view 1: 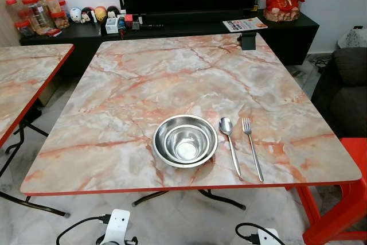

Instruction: Setting the table

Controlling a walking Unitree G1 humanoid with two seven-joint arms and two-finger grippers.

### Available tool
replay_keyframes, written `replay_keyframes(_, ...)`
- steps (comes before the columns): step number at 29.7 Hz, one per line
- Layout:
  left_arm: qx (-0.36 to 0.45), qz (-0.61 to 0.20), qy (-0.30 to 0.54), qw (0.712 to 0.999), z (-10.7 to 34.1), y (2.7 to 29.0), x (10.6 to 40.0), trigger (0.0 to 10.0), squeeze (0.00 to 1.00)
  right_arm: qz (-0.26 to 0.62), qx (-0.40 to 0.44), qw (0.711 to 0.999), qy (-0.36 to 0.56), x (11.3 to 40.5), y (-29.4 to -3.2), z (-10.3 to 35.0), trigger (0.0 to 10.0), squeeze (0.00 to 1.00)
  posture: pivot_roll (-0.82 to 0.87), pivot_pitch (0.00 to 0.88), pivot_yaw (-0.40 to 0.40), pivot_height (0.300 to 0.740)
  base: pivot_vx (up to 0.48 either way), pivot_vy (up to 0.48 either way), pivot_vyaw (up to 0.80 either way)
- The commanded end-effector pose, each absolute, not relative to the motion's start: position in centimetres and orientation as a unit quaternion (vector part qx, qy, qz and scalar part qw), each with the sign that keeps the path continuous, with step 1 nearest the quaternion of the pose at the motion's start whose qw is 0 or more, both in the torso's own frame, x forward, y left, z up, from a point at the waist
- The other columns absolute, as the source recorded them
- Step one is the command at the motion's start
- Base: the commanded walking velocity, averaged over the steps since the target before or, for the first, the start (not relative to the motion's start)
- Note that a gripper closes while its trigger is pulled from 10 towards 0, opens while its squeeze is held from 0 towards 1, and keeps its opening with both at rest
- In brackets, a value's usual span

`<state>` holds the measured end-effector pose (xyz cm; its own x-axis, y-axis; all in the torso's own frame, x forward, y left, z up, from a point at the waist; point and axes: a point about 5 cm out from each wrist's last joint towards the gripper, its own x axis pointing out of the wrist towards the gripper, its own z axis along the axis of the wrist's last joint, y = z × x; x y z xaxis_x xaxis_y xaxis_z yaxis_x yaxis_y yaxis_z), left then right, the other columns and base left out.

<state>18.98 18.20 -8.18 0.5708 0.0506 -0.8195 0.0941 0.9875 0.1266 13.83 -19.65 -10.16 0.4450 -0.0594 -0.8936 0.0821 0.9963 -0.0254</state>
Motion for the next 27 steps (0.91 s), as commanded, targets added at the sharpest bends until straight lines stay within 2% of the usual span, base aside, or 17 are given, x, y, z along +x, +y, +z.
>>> replay_keyframes(1,0.088,-0.018,0.464,0.882,-8.3,18.3,18.8,10.0,0.0,-0.045,0.02,0.855,0.516,14.1,-19.4,-10.1,10.0,0.0,-0.09,0.0,0.051,0.74,0.0,0.0,0.0)
replay_keyframes(6,0.086,-0.019,0.46,0.884,-8.1,18.1,19.2,10.0,0.0,-0.046,0.024,0.871,0.489,15.4,-19.3,-9.6,10.0,0.0,-0.08,0.0,0.042,0.74,0.0,0.0,0.0)
replay_keyframes(11,0.077,-0.01,0.464,0.883,-8.1,18.1,19.2,10.0,0.0,-0.057,0.025,0.873,0.484,15.7,-19.7,-9.4,10.0,0.0,-0.07,0.0,0.035,0.74,0.0,0.0,0.0)
replay_keyframes(27,0.074,-0.002,0.467,0.881,-8.1,18.3,19.1,10.0,0.0,-0.086,0.044,0.872,0.48,16.0,-20.0,-9.3,10.0,0.0,-0.06,0.0,0.043,0.74,0.0,0.328,0.0)
